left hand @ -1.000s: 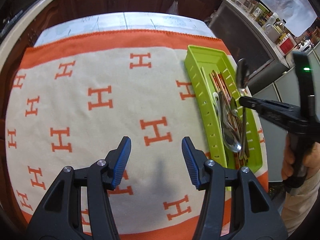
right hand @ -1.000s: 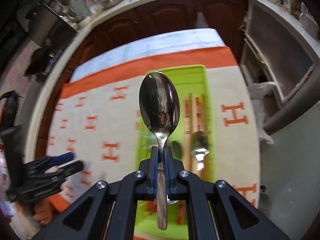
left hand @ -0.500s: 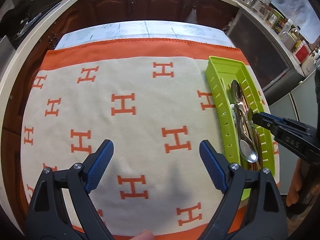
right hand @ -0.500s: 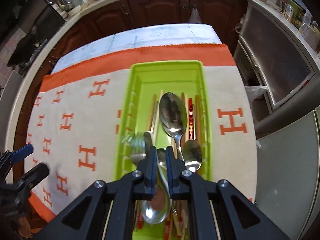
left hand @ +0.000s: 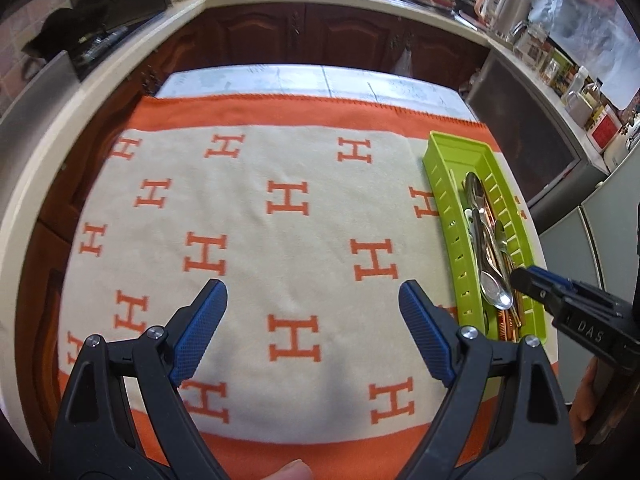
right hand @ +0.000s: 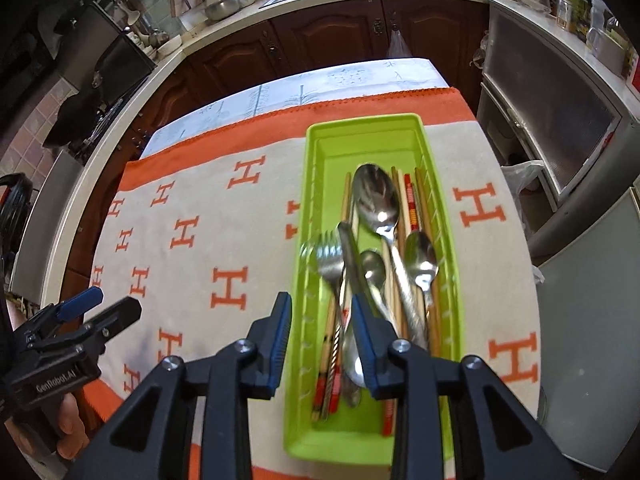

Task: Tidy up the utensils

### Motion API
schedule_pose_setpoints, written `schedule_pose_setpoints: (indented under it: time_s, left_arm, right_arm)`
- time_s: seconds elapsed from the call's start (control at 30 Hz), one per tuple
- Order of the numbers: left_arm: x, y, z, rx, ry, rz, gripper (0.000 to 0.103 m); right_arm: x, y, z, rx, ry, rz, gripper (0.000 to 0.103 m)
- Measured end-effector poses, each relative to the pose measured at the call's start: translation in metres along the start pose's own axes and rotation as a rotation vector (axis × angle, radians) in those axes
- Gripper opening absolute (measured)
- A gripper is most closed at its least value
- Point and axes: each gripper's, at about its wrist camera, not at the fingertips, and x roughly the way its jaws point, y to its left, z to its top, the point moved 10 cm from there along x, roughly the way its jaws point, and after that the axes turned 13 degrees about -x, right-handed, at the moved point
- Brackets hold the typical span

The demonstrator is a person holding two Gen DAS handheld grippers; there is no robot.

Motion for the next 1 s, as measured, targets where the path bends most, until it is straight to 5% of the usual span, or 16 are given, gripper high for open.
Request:
schedule_pose_setpoints:
  time_s: [0.33,0.47,1.0]
  left_arm:
    - [-0.072,0.022,-0.004,-0.034,-0.12,-0.029,0.086]
    - [-0.097,0.031,-0.005,-0.044,-0.169,-0.019,0.086]
    - [-0.154,0.039,-0.017,-0.031,-0.32,0.104,0.088]
  right_arm:
    - [-0.034,0.035,-0.026,-0.025,-0.056,0.011,0.033]
    - [-0.056,0.053,-0.026,-0.028,-0.111,0.022,0.042]
    - [-0.118,0.102,-0.017,-0.091,-0.298,-0.016,0.051]
